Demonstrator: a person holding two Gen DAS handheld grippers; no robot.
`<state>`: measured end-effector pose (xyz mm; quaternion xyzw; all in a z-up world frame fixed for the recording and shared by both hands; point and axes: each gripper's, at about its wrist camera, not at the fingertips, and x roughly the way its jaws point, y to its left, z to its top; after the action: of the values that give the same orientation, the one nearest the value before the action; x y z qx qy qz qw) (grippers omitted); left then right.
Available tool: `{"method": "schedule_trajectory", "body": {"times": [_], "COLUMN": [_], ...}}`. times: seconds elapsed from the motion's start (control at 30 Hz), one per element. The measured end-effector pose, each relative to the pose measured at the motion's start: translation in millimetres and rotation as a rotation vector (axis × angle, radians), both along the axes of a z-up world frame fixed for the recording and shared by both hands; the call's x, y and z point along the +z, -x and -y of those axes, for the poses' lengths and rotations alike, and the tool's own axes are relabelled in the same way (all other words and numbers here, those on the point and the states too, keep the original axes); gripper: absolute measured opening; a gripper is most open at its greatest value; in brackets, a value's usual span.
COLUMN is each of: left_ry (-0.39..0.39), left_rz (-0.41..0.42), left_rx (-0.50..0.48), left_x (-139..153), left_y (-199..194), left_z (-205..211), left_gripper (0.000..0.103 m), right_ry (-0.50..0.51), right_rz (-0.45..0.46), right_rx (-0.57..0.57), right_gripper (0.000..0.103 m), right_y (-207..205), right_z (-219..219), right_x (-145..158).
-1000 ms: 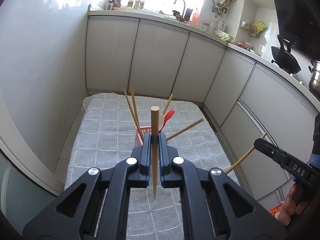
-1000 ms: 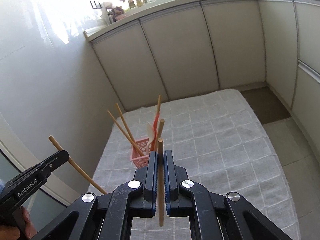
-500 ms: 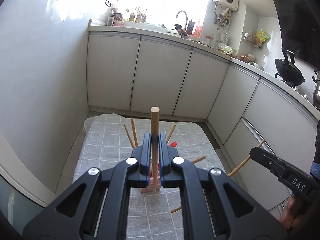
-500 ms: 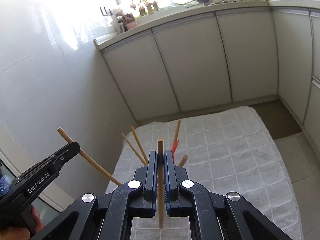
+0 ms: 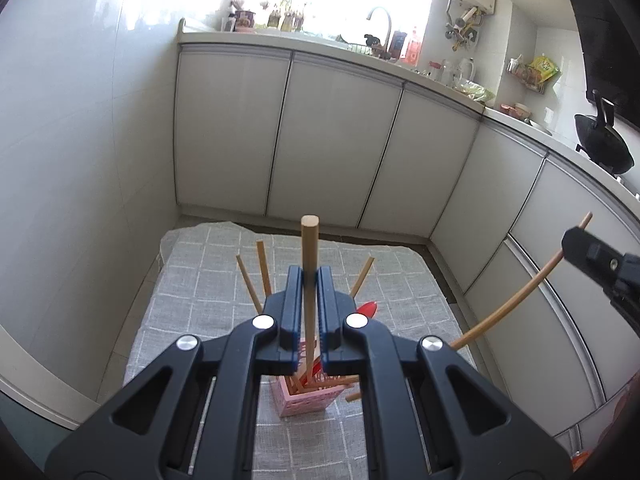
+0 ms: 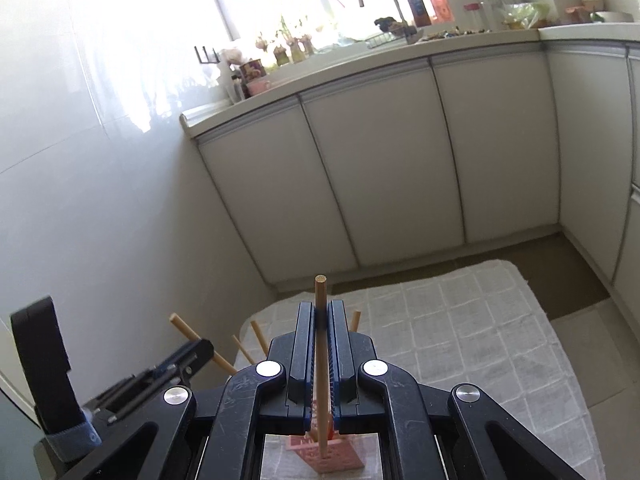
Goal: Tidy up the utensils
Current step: 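Carry both chopsticks over the pink holder and open both grippers to drop them, then grasp the last two chopsticks, one with the left gripper while the right grasps the other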
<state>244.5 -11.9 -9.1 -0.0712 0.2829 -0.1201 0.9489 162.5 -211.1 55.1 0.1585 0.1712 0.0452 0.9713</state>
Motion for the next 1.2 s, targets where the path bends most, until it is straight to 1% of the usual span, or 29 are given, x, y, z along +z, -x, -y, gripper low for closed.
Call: {"method": "schedule_trajectory", "body": {"times": [0.1,0.2,0.3,0.33,0.37,0.47,0.5,0.53,0.57,0.6,0.67,0.7,0.77,0.8,0.87,0.9,0.97,1.03,1.2], "left_ry": [-0.011,-0.02,-0.01,-0.004,-0.001,-0.005,-0.005,-0.008,-0.009,-0.008,-0.008,-0.01,-0.019,-0.022,-0.027,-0.028,-0.037,-0.058,-0.095], "left_rz": [-0.05,-0.102,-0.129,-0.134,-0.136,-0.134,-0.132,-0.131,-0.13,-0.127,-0.125,-0.125,-0.127,-0.131,-0.145,-0.155,-0.189,-0.226,-0.272], "left_rx": [-0.006,-0.012,-0.012,-0.013,-0.016,-0.013,-0.015,-0.014,-0.012,-0.012,-0.007,-0.005,-0.001,-0.002,-0.003,-0.004,-0.01,-0.016,-0.027], "left_x": [-13,-27,-36,-37,-38,-37,-36,-35,-35,-33,-33,-33,-32,-31,-30,-30,-32,-35,-42], "left_y": [-9,-16,-18,-18,-18,-14,-14,-14,-13,-11,-10,-10,-7,-5,-1,1,7,14,37], "left_z": [1,1,-3,-4,-4,-5,-5,-5,-5,-6,-8,-9,-11,-11,-15,-16,-18,-19,-21], "left_gripper": [0.008,0.008,0.009,0.012,0.018,0.031,0.033,0.039,0.045,0.047,0.056,0.058,0.064,0.065,0.068,0.07,0.081,0.082,0.083], "right_ry": [0.015,0.049,0.086,0.095,0.102,0.117,0.12,0.121,0.117,0.107,0.088,0.085,0.076,0.071,0.066,0.067,0.058,0.042,0.028], "right_rz": [0.013,0.005,-0.003,-0.01,-0.02,-0.051,-0.061,-0.072,-0.084,-0.095,-0.112,-0.118,-0.113,-0.105,-0.087,-0.085,-0.086,-0.1,-0.153], "right_rx": [0.0,-0.005,-0.004,-0.002,0.002,0.013,0.016,0.022,0.031,0.042,0.059,0.06,0.059,0.058,0.054,0.05,0.035,0.017,-0.029], "right_gripper": [0.004,0.004,0.004,0.004,0.004,0.004,0.005,0.005,0.005,0.006,0.007,0.01,0.021,0.032,0.041,0.044,0.048,0.058,0.066], "right_y": [-11,-23,-35,-39,-43,-54,-57,-60,-61,-63,-61,-60,-53,-47,-34,-28,-14,-3,24], "right_z": [-5,-12,-19,-21,-23,-27,-28,-29,-29,-28,-26,-25,-22,-21,-17,-15,-9,-1,18], "right_x": [-5,-15,-28,-32,-36,-48,-50,-54,-56,-58,-60,-59,-54,-51,-45,-43,-41,-42,-56]}}
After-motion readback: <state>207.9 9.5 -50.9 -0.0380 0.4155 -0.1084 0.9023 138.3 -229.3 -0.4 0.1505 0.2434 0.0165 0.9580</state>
